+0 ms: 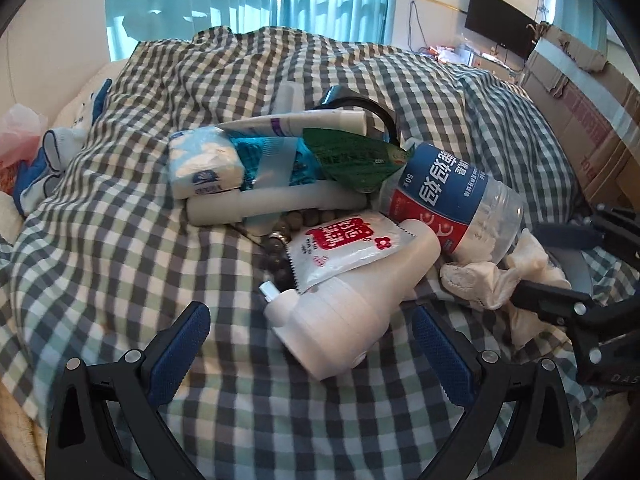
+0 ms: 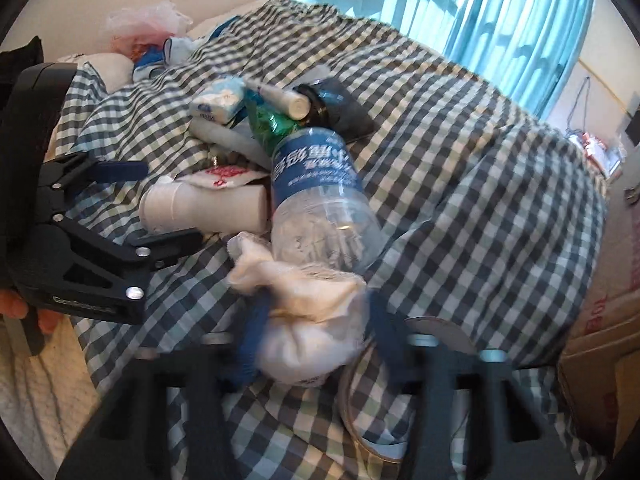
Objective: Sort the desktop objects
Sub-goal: 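Grasp the white bottle with the left tool while the right tool grasps the tissue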
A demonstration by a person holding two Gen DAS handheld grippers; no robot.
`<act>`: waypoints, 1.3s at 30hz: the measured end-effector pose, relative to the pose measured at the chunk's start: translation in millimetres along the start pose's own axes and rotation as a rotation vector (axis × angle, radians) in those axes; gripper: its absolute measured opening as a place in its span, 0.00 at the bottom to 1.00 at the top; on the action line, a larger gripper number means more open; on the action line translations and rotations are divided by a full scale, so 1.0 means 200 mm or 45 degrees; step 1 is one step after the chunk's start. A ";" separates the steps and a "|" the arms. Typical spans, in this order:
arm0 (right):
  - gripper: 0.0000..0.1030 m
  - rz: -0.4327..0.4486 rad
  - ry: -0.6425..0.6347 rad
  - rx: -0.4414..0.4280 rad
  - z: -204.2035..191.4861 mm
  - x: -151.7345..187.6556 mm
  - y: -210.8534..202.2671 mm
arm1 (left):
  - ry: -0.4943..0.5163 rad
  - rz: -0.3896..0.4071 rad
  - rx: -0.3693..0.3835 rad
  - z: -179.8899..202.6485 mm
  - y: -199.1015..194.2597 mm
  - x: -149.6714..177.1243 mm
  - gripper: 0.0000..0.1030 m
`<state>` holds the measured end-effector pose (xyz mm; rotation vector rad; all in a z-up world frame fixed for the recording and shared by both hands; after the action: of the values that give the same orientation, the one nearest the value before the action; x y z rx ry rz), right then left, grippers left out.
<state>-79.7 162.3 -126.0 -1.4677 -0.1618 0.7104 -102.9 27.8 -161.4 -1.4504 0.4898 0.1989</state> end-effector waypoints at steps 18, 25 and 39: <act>0.18 0.075 0.153 -0.034 0.11 0.02 -0.16 | 0.146 -0.032 0.022 0.12 0.04 -0.04 0.69; 0.18 0.090 0.164 -0.037 0.12 0.03 -0.20 | 0.072 -0.147 0.114 0.13 0.00 0.05 0.67; 0.18 0.100 0.192 -0.045 0.13 0.04 -0.23 | 0.104 -0.081 0.077 0.16 0.06 -0.01 0.66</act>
<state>-71.8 191.1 -81.1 -1.5617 -0.0005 0.6596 -103.1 60.2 -169.1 -1.4171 0.5112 0.0741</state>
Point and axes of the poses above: each gripper's, at about its wrist camera, not at the fingertips, and y roughly the way its jaws point, z to its right, x to its underside, the point moved 6 cm from there along y, roughly the way its jaws point, and after that the axes turned 15 degrees about -z, right-handed, at the moved point
